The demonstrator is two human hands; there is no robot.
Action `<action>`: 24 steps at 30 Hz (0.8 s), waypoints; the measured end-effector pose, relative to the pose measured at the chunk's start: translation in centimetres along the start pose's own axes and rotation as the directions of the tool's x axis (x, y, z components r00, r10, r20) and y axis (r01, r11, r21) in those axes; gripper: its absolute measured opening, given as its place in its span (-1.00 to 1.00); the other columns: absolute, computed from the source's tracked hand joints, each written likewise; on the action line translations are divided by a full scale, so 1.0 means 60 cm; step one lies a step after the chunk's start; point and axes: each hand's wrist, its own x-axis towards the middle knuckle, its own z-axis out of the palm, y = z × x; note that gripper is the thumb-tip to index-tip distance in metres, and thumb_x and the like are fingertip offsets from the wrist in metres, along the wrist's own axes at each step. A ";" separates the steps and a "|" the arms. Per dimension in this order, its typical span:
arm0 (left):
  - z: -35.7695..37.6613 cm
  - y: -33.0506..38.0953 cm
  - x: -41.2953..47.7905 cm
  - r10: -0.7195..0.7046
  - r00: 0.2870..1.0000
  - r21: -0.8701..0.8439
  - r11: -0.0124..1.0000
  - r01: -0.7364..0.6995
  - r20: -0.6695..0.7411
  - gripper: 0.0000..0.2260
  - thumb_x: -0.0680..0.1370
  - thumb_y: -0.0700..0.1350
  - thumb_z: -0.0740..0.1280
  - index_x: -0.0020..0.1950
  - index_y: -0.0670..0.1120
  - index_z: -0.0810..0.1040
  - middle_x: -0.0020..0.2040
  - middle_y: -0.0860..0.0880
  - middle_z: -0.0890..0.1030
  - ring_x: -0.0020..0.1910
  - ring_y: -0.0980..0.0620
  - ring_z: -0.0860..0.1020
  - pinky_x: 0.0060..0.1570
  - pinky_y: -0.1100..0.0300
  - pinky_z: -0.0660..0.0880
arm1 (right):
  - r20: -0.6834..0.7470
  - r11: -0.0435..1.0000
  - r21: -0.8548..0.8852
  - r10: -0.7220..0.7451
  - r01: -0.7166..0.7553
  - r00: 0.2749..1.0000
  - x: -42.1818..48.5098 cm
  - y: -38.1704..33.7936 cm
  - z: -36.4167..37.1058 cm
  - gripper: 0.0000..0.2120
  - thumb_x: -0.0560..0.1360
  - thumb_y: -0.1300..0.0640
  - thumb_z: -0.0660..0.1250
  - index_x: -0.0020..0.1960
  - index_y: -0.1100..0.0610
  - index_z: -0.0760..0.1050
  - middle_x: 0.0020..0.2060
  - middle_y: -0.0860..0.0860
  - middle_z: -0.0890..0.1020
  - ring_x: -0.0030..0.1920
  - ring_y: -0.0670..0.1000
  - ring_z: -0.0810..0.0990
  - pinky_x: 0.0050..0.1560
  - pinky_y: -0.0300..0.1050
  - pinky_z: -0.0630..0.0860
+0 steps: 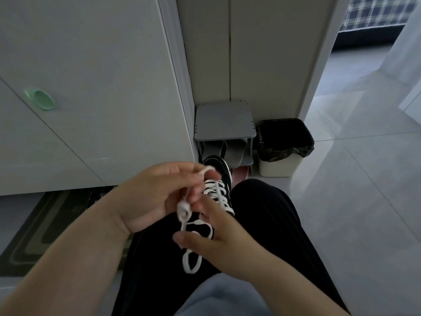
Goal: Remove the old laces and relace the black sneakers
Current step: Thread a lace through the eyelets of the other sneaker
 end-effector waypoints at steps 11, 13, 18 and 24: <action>-0.086 -0.012 0.011 0.144 0.755 0.087 0.990 -0.115 -0.639 -0.81 0.58 -0.26 0.19 -0.17 -0.21 0.56 -0.41 0.00 0.44 -0.53 0.17 0.43 -0.40 0.30 0.54 | -0.270 0.993 0.034 0.121 -0.116 0.955 -0.040 0.024 -0.084 -0.79 0.56 0.10 0.22 -0.18 -0.03 0.56 -0.51 -0.14 0.46 -0.48 -0.21 0.37 -0.44 -0.41 0.30; -0.111 -0.035 0.010 0.240 0.650 0.332 0.943 0.021 -0.721 -0.80 0.57 -0.28 0.20 -0.21 -0.18 0.53 -0.40 -0.03 0.49 -0.54 0.16 0.49 -0.39 0.19 0.55 | -0.336 0.990 -0.016 0.126 -0.139 0.933 -0.055 0.036 -0.108 -0.78 0.54 0.08 0.24 -0.22 -0.07 0.59 -0.51 -0.12 0.48 -0.50 -0.21 0.39 -0.45 -0.41 0.30; -0.143 -0.072 0.002 0.468 0.614 0.747 0.574 0.336 -0.636 -0.87 0.51 -0.23 0.29 -0.21 -0.05 0.52 -0.30 0.00 0.56 -0.33 -0.02 0.55 -0.25 0.07 0.47 | -0.397 0.984 -0.002 0.163 -0.178 0.903 -0.073 0.058 -0.144 -0.77 0.54 0.12 0.24 -0.15 -0.12 0.63 -0.49 -0.02 0.44 -0.44 -0.05 0.38 -0.36 -0.16 0.32; -0.162 -0.090 -0.002 0.284 0.701 0.756 0.257 0.602 -0.654 -0.87 0.50 -0.13 0.28 -0.25 -0.02 0.48 -0.31 0.01 0.52 -0.33 0.05 0.46 -0.38 0.15 0.30 | -0.323 0.960 -0.172 0.159 -0.223 0.933 -0.078 0.064 -0.153 -0.71 0.58 0.24 0.17 -0.05 -0.07 0.59 -0.36 -0.08 0.59 -0.41 -0.14 0.46 -0.27 -0.24 0.44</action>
